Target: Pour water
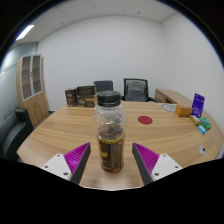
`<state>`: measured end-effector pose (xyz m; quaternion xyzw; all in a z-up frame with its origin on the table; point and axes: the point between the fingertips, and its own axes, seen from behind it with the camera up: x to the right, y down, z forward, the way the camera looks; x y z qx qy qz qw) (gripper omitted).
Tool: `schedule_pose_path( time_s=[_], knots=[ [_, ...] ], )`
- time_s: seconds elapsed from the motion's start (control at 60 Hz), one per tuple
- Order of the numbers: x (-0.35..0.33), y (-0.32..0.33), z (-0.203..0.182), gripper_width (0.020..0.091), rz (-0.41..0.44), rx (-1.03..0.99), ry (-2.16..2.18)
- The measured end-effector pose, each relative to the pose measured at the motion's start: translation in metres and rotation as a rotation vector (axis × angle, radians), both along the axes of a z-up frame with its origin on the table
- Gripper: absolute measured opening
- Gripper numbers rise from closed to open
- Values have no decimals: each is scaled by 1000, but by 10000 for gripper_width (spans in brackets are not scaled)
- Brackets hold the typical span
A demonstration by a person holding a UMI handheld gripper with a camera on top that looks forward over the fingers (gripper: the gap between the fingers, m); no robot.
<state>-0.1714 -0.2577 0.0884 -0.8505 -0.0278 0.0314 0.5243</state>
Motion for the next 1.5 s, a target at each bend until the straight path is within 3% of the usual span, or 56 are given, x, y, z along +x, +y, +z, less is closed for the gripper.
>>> schedule_pose_path(
  time_s=[0.067, 0.167, 0.217, 0.45, 0.567, 0.733, 0.933, 1.133, 1.5],
  knots=[
    [-5, 22, -8, 811, -12, 23, 4],
    [-7, 42, -14, 658, -40, 38, 8],
    [-4, 47, -13, 540, -55, 55, 2],
    [0, 53, -10, 392, -87, 97, -34],
    [5, 55, -8, 392, -101, 86, -72],
    [46, 81, 38, 391, -124, 99, -209],
    [109, 147, 92, 390, -135, 122, -702],
    [153, 225, 120, 389, -33, 94, -1397],
    [125, 321, 98, 390, 227, 63, -2082]
  ],
)
